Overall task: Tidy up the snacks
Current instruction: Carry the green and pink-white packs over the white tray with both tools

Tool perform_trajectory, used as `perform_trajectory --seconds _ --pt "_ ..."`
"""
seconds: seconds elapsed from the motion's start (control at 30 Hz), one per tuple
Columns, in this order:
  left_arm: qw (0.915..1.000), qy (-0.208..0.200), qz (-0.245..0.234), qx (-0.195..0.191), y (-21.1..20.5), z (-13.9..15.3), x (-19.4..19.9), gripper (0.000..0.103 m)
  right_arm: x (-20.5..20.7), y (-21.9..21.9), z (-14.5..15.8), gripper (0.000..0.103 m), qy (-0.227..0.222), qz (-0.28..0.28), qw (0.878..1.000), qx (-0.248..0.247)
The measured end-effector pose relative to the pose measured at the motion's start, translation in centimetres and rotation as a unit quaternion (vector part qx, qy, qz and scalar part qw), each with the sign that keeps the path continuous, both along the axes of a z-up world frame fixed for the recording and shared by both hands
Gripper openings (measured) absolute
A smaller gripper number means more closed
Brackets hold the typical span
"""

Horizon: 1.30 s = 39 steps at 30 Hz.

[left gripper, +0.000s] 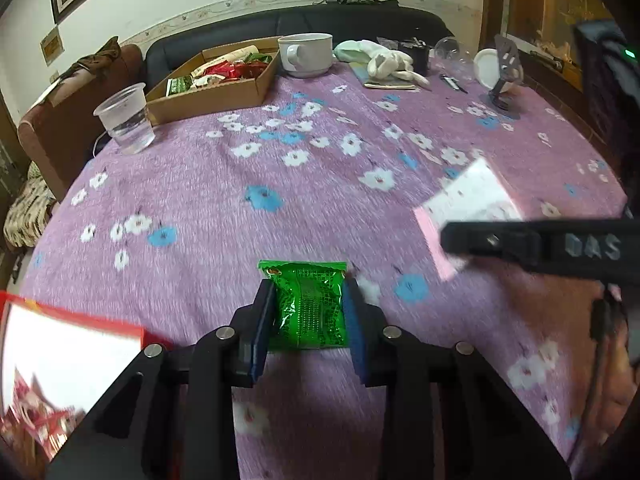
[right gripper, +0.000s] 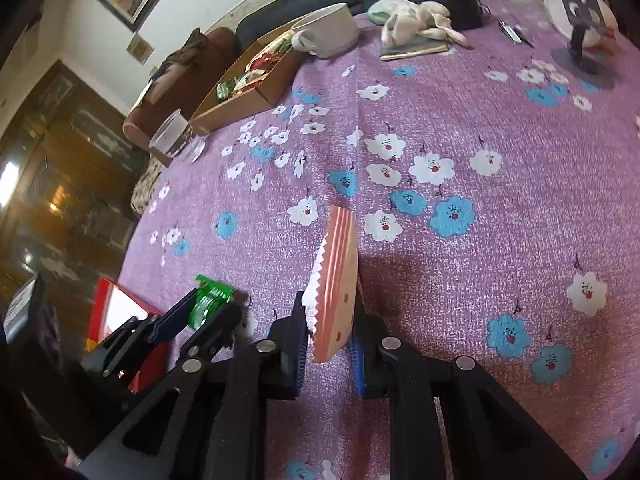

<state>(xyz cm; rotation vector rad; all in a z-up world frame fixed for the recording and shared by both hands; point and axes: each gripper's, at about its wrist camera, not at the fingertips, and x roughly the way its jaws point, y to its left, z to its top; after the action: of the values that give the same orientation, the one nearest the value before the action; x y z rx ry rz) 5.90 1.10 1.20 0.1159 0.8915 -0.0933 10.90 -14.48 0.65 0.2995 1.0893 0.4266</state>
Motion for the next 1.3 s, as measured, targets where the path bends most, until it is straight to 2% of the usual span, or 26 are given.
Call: perform_trajectory --seconds 0.23,0.4,0.57,0.97,1.3 --pt "0.9993 -0.022 -0.022 -0.02 0.2 1.3 -4.9 0.03 -0.1 -0.4 0.1 0.015 0.006 -0.003 1.0 0.016" --pt "0.9984 -0.047 -0.025 -0.016 1.1 2.6 -8.6 0.031 -0.6 -0.3 0.9 0.015 0.002 0.009 0.998 0.055" --pt "0.9976 -0.068 -0.008 -0.012 2.9 3.7 -11.3 0.031 -1.5 1.0 2.3 0.015 -0.013 0.031 0.995 0.093" --pt "0.9938 -0.105 0.036 -0.008 7.2 5.8 -14.5 0.031 -4.6 5.3 4.8 0.015 -0.048 0.059 0.992 0.105" --pt "0.9905 -0.122 0.062 -0.01 9.4 6.9 -15.9 0.031 -5.6 7.1 4.8 0.015 -0.051 0.083 0.99 0.105"
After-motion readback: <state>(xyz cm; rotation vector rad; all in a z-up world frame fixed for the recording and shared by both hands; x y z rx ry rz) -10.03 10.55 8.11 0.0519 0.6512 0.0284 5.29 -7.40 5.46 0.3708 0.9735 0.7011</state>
